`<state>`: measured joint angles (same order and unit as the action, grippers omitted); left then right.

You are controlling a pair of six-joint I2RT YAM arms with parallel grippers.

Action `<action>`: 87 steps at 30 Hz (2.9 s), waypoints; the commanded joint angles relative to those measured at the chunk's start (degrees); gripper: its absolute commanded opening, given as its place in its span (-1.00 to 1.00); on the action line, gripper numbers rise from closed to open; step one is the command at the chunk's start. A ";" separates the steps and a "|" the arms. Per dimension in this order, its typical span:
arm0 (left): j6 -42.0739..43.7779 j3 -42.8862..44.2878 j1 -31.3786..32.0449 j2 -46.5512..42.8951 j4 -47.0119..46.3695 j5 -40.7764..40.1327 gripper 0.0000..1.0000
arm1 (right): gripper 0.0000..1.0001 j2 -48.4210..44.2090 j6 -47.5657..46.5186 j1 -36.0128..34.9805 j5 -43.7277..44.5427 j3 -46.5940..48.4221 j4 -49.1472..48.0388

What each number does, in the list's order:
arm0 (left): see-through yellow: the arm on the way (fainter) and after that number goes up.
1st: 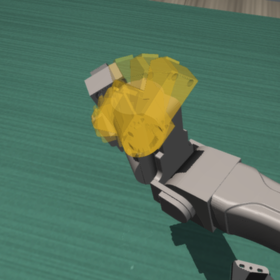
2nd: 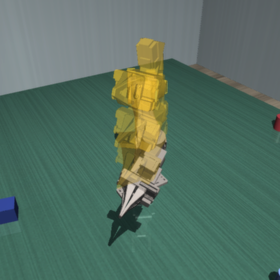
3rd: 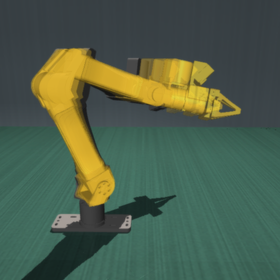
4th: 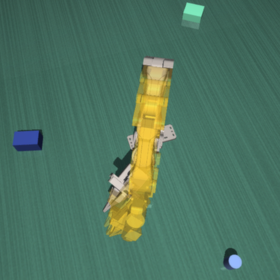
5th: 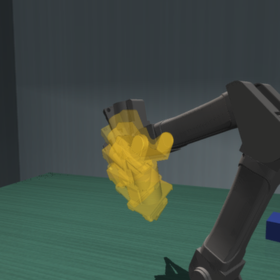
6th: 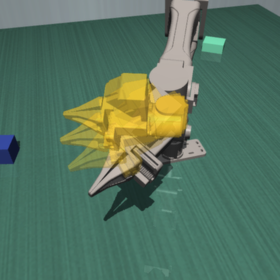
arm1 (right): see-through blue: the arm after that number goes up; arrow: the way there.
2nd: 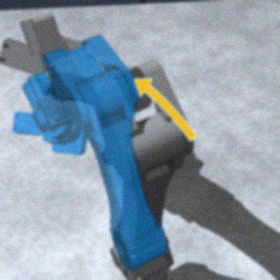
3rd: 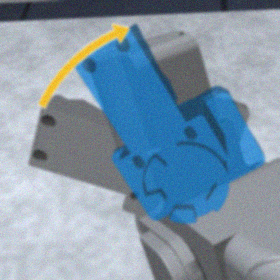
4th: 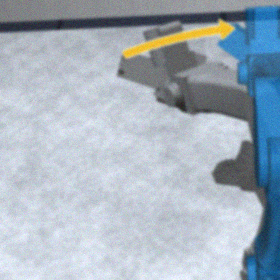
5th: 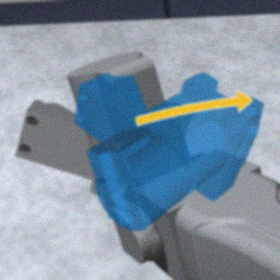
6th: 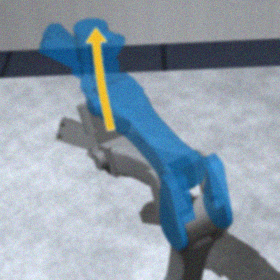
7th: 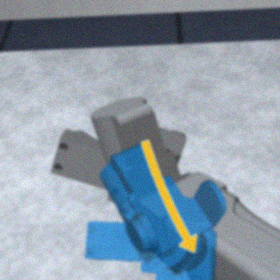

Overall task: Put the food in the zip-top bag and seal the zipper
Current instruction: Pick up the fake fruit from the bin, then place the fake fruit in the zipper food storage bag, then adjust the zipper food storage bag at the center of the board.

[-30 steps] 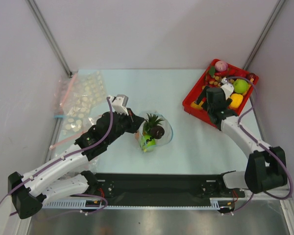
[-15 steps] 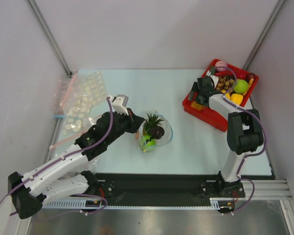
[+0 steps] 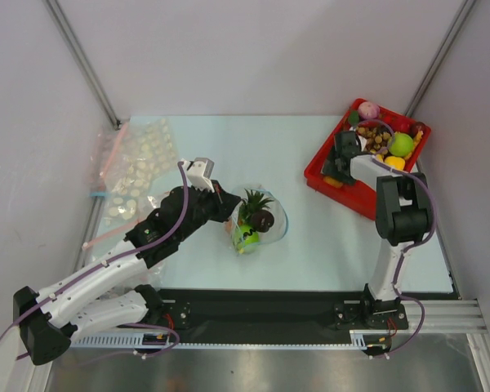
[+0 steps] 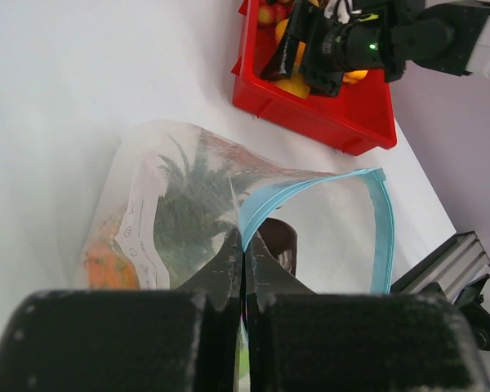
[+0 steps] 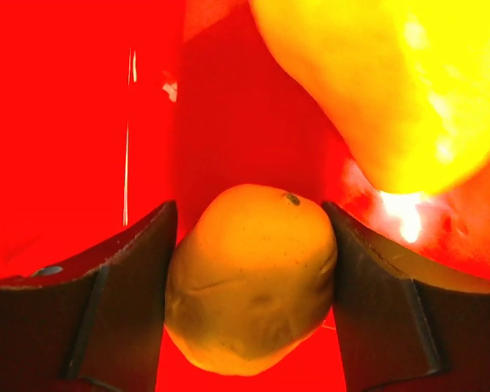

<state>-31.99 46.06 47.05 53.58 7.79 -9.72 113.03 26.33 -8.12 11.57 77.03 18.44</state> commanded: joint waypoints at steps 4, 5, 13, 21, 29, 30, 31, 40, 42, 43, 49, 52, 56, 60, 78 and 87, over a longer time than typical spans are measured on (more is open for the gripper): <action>0.08 0.52 -0.38 -0.32 -2.70 0.84 -0.99 | -0.21 -18.01 0.39 -0.32 3.19 -7.85 -4.89; 0.17 0.43 -0.38 -0.32 -2.87 0.75 -0.99 | -0.22 -19.85 0.39 -0.32 3.19 -8.73 -5.51; 0.17 0.43 -0.38 -0.41 -2.78 0.66 -0.99 | -0.27 -29.00 -0.14 -0.40 -0.67 -11.02 -5.25; 0.00 0.61 -0.38 -0.06 -2.78 1.28 -0.99 | -0.23 -45.16 -3.20 -12.93 -6.12 -19.10 -13.92; 0.35 0.61 -0.38 -1.11 -2.17 0.67 -0.99 | -0.24 -67.58 -10.15 -31.68 -10.16 -34.31 -30.65; 0.35 0.69 -0.38 -0.85 -2.25 0.66 -0.99 | -0.24 -69.86 -11.02 -33.00 -13.04 -34.84 -31.96; 0.52 0.87 -0.38 -0.59 -2.08 0.66 -0.99 | -0.22 -70.57 -11.99 -35.80 -13.85 -35.63 -32.49; 0.52 1.49 -0.38 0.29 -1.64 1.54 -0.99 | -0.32 -63.23 -20.08 -47.68 -15.27 -35.91 -37.33; 0.52 1.49 -0.38 0.12 -1.64 2.07 -0.99 | -0.32 -60.23 -21.57 -50.14 -12.91 -34.50 -37.59; 0.44 1.49 -0.38 -0.14 -1.73 2.24 -0.99 | -0.32 -58.73 -21.93 -50.67 -12.20 -34.06 -37.77; 0.52 1.49 -0.38 -0.58 -1.55 2.51 -0.99 | 0.86 -48.44 -21.32 -53.23 -1.49 -30.19 -37.69; -0.35 0.79 -0.38 -1.11 -1.99 2.42 -1.00 | 0.99 -47.47 -21.23 -53.40 0.03 -29.92 -36.98; -1.76 0.60 -0.55 -0.67 -2.26 2.68 -0.99 | 0.99 -50.45 -20.62 -54.02 -0.85 -30.89 -36.81; -2.11 1.05 -0.64 -1.28 -0.76 0.15 -0.99 | 0.96 -55.62 -20.35 -54.11 2.03 -31.51 -34.44; -7.21 -1.68 -0.99 -8.32 4.42 -19.55 -0.99 | 0.56 -50.02 -7.79 -54.11 12.16 -15.69 -2.63; -7.03 -1.42 -1.08 -8.49 5.04 -20.87 -0.99 | 0.48 -43.25 -3.22 -54.19 10.14 -11.56 3.97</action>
<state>-37.71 44.21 46.30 46.28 14.76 -28.49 68.12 20.64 -61.93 23.00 63.02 19.40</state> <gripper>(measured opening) 0.009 0.746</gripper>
